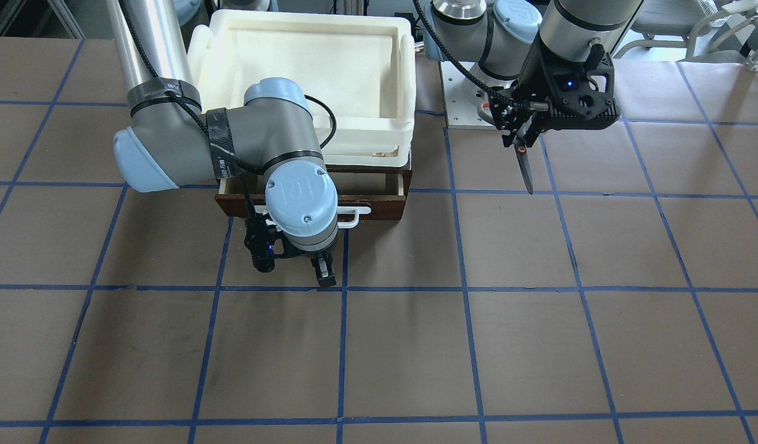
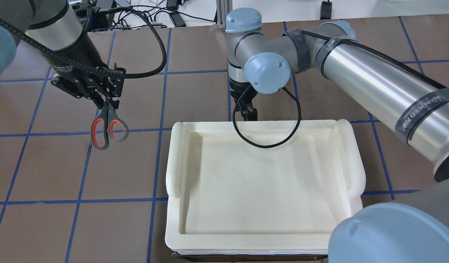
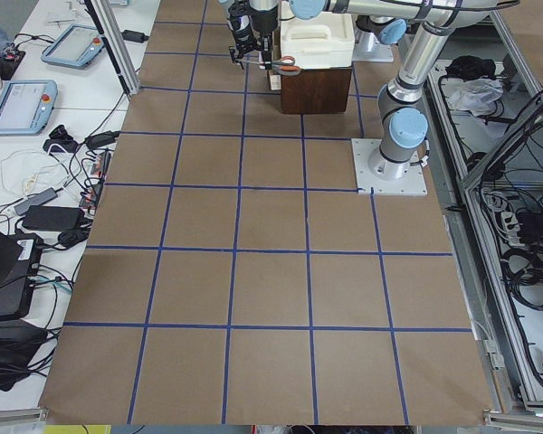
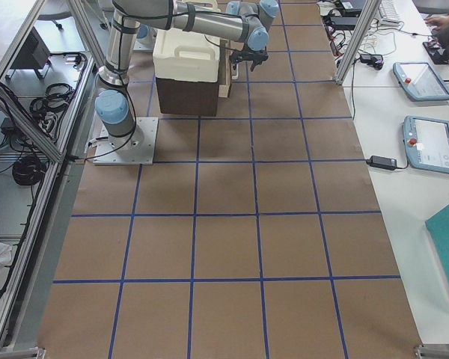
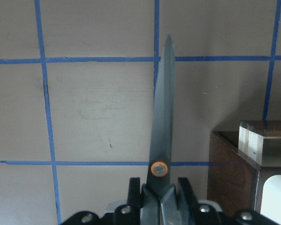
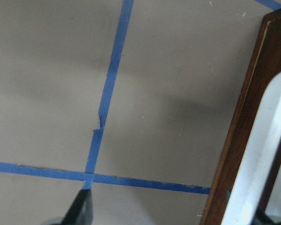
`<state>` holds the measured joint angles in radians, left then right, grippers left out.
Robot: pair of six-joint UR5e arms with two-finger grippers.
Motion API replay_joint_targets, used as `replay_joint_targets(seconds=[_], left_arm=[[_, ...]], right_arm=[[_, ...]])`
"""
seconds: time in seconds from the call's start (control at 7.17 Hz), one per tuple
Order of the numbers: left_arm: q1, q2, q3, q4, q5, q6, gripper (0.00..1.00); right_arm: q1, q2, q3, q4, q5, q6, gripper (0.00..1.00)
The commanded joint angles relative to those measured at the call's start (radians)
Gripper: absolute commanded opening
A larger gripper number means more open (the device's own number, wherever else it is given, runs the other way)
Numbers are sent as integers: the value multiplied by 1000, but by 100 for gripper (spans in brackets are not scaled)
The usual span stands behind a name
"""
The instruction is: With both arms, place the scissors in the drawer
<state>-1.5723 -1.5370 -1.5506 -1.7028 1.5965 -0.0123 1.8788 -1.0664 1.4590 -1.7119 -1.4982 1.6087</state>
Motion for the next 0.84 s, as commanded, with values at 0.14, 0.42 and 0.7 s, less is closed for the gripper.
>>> replay_joint_targets(seconds=[0.14,0.42,0.7], left_arm=[[0,0,-5,-1,3,-2,3],[0,2,-8,0,5,0,3],[0,0,-8,0,5,0,3]], right_arm=[[-1,28,-42,-3,-5,-6,100],[-3,28,-61,-2,-17,-6,100],[-4,28,-71,0,-27,-22,100]])
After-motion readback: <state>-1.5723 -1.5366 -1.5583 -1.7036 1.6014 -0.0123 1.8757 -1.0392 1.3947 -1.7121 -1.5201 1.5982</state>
